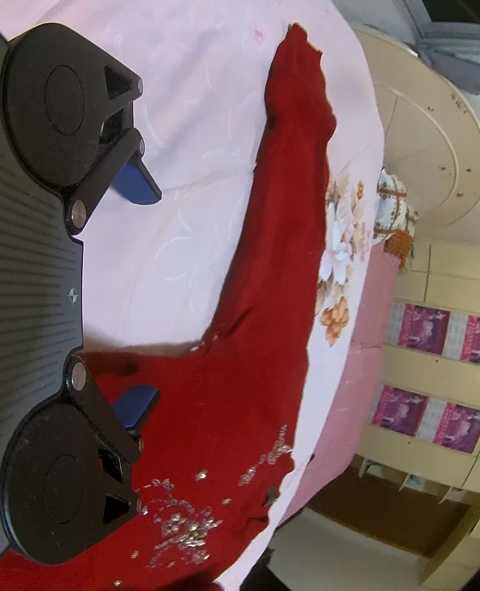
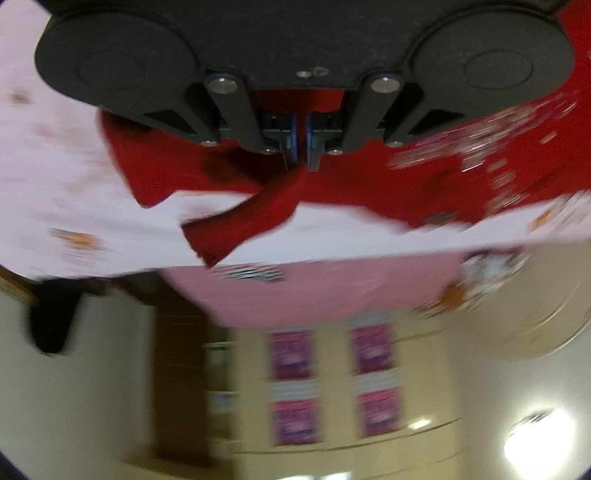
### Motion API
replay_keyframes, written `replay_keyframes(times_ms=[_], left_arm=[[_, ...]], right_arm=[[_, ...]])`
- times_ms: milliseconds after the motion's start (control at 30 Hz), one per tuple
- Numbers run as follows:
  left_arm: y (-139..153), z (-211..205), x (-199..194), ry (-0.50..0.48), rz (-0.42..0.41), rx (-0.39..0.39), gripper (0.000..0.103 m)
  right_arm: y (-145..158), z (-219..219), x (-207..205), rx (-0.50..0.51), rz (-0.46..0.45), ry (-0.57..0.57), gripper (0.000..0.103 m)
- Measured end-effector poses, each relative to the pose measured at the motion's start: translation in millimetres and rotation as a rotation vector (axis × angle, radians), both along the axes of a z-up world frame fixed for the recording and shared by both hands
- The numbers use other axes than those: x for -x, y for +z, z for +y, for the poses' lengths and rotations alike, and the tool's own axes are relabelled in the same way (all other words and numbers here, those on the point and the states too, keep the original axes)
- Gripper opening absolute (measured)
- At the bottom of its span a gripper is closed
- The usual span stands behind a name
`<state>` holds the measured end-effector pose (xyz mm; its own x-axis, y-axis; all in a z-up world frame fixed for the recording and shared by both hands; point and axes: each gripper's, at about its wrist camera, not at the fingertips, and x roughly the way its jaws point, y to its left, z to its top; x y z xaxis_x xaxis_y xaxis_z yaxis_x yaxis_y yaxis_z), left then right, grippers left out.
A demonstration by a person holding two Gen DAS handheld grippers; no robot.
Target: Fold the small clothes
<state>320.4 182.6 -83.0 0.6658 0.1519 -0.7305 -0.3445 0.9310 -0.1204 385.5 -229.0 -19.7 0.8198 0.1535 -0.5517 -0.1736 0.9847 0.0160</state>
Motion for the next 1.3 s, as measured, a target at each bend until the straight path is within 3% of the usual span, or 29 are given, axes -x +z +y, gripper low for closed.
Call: replay_keyframes(times_ms=[133, 200, 300, 333, 367, 400, 433, 600, 700, 900, 967, 1000, 1100, 1200, 1300], left_arm=[[9, -5, 1, 0.002, -0.024, 0.035, 0.103], [13, -12, -3, -0.031, -0.040, 0.043, 0.103], [16, -26, -14, -0.082, -0.076, 0.102, 0.102], [17, -34, -20, -0.108, -0.090, 0.121, 0.102], [16, -43, -27, -0.134, -0.105, 0.145, 0.095], [15, -52, -33, -0.156, -0.113, 0.172, 0.062], [12, -62, -43, -0.174, -0.104, 0.204, 0.049], [-7, -111, -92, -0.266, -0.082, 0.397, 0.046], [-19, -140, -116, -0.308, -0.040, 0.451, 0.046], [-27, -158, -139, -0.288, -0.056, 0.507, 0.046], [-27, -167, -145, -0.313, -0.055, 0.461, 0.041], [-26, -168, -145, -0.329, -0.059, 0.432, 0.001], [-18, -156, -141, -0.328, -0.099, 0.430, 0.004], [5, -132, -131, -0.316, -0.170, 0.374, 0.004], [17, -104, -126, -0.309, -0.181, 0.335, 0.004]], right_arm=[[-20, 77, 3, 0.044, 0.067, 0.145, 0.006], [-38, 102, 1, 0.061, 0.153, 0.215, 0.020], [-35, 112, 18, 0.069, 0.117, 0.241, 0.030], [-29, 107, 25, 0.033, 0.106, 0.239, 0.030], [-25, 97, 30, -0.003, 0.095, 0.230, 0.029], [-20, 88, 38, -0.032, 0.084, 0.208, 0.029], [-17, 77, 44, -0.053, 0.078, 0.187, 0.029], [-7, 23, 69, -0.139, 0.065, 0.063, 0.029], [-13, -18, 70, -0.171, 0.070, 0.006, 0.029], [-24, -38, 67, -0.188, 0.079, -0.053, 0.030], [-28, -42, 68, -0.194, 0.089, -0.064, 0.030], [-30, -42, 67, -0.198, 0.094, -0.070, 0.030], [-33, -41, 64, -0.213, 0.108, -0.080, 0.030], [-29, -43, 65, -0.205, 0.108, -0.074, 0.031], [-28, -45, 62, -0.201, 0.106, -0.077, 0.031]])
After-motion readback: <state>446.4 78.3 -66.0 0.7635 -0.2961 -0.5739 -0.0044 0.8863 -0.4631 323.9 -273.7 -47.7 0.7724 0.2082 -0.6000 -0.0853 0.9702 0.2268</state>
